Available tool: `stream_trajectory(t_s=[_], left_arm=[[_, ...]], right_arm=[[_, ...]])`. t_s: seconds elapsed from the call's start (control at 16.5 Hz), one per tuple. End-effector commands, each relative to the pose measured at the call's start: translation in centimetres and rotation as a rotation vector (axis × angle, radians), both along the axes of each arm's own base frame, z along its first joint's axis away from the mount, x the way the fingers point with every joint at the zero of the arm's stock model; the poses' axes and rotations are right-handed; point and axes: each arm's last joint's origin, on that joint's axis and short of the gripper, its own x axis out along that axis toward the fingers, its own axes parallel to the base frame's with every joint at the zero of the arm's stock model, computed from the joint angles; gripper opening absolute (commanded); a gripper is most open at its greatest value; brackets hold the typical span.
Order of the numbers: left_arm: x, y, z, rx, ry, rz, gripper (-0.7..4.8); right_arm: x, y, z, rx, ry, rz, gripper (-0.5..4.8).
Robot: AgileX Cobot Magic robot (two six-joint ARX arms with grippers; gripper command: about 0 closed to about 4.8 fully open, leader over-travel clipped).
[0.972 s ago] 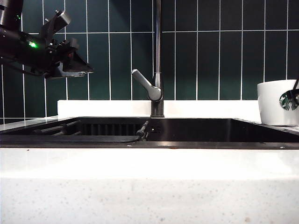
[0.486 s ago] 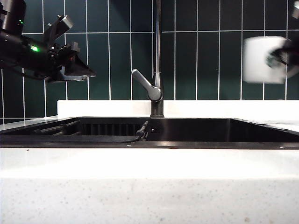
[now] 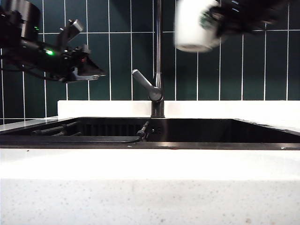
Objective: Pick up the mug next to the sink, go to the faucet to get some water, pour the water into the sink, and finally put the mug back to its place.
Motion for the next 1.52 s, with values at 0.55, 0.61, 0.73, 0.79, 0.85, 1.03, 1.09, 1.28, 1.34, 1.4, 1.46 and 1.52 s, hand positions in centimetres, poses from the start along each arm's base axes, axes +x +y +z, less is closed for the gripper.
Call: stream_trajectory(t_s=[0.55,0.61,0.73,0.79,0.85,1.03,1.09,1.28,1.34,1.4,1.46,1.52], left_arm=[[5.3,-5.0,0.9,-0.038,-0.027,-0.166,1.84],[5.7,-5.6,0.9,-0.035,-0.034,-0.151,1.84],[5.8,-5.9,0.8,-0.022,-0.049,-0.128,1.84],[5.9,-5.9,0.7,-0.014,-0.052,-0.112,1.84],[5.9,-5.8,0.6,-0.01,-0.057,-0.094,1.84],[6.1,-5.9,0.6,-0.013,-0.078,-0.088,1.84],[6.3,-5.9,0.6,-0.014,-0.081,-0.089,1.84],[7.4,-6.2,0.9,-0.019,-0.104,-0.089,1.84],[7.7,-6.2,1.2,-0.021,-0.117,-0.089,1.84],[7.9,-6.3,1.5,-0.023,-0.128,-0.095,1.84],[7.9,-6.3,1.7,-0.025,-0.136,-0.098,1.84],[7.9,-6.4,1.9,-0.028,-0.144,-0.116,1.84]], right_arm=[[1.4,3.6,1.0,0.059,0.074,0.117,-0.01],[1.4,3.6,1.6,0.066,0.062,0.122,-0.01],[1.5,3.8,2.6,0.092,0.044,0.145,-0.01],[1.7,3.9,2.9,0.095,0.039,0.15,-0.01],[1.9,4.0,3.2,0.094,0.042,0.162,-0.01],[2.4,5.0,3.7,0.088,0.078,0.23,-0.01],[2.4,5.5,3.8,0.085,0.076,0.242,-0.01],[2.1,6.1,3.9,0.085,0.067,0.271,-0.01],[2.1,6.1,3.9,0.085,0.067,0.272,-0.01],[2.1,6.2,3.9,0.084,0.067,0.273,-0.01],[2.1,6.2,3.9,0.078,0.064,0.274,-0.01],[2.1,6.2,3.9,0.069,0.06,0.274,-0.01]])
